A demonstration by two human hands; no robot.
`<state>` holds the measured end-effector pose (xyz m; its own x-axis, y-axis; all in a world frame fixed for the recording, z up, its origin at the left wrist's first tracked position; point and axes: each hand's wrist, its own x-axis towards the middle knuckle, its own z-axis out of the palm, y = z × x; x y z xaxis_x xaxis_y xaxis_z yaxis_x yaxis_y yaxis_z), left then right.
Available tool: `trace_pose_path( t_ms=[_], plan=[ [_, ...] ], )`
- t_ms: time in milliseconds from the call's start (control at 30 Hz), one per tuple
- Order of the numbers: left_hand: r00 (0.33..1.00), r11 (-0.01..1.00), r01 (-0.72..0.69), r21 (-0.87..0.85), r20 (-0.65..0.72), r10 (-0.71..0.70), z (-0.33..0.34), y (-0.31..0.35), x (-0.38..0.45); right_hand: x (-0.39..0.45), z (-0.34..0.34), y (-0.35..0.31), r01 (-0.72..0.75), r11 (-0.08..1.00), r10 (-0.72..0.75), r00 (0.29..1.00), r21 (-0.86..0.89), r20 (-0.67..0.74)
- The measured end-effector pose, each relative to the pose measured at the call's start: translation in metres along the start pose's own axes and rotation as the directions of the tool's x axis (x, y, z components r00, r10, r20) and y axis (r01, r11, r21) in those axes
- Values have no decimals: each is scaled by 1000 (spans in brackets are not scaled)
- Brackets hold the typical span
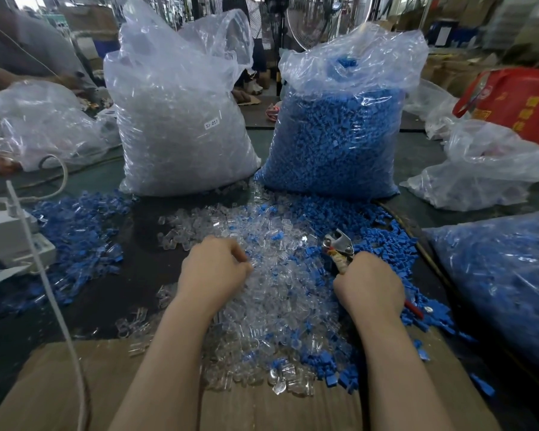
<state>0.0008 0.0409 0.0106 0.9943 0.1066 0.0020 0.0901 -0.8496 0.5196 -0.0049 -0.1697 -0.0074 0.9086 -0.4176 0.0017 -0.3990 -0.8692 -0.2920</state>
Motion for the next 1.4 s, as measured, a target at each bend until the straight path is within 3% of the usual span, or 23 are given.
trace_pose_path(
  t_ms=[100,267,400,533,733,967,1167,1400],
  plan=[
    [999,1000,-13,-27,-30,13,2,2,1,0,1,-1,19,999,-18,998,29,-55],
    [992,942,-50,-331,-124,9,2,10,0,2,2,-2,66,985,-35,981,160,-191],
    [997,736,-31,-676,-77,-30,2,20,-4,6,5,-4,192,924,-122,968,331,-221],
    [997,529,52,-847,77,25,4,27,-7,4,8,-7,303,851,-203,943,429,-264],
    [987,411,137,-901,160,22,11,37,-11,-1,7,-10,370,775,-290,928,513,-232],
    [994,372,103,-922,108,-8,14,42,-12,-6,2,-11,384,547,-366,909,744,-200],
    [996,298,78,-951,87,17,15,44,-14,-5,3,-13,375,470,-333,914,799,-233],
    [999,374,25,-927,13,-33,20,46,-14,-4,5,-13,403,425,-342,901,810,-268]
  ],
)
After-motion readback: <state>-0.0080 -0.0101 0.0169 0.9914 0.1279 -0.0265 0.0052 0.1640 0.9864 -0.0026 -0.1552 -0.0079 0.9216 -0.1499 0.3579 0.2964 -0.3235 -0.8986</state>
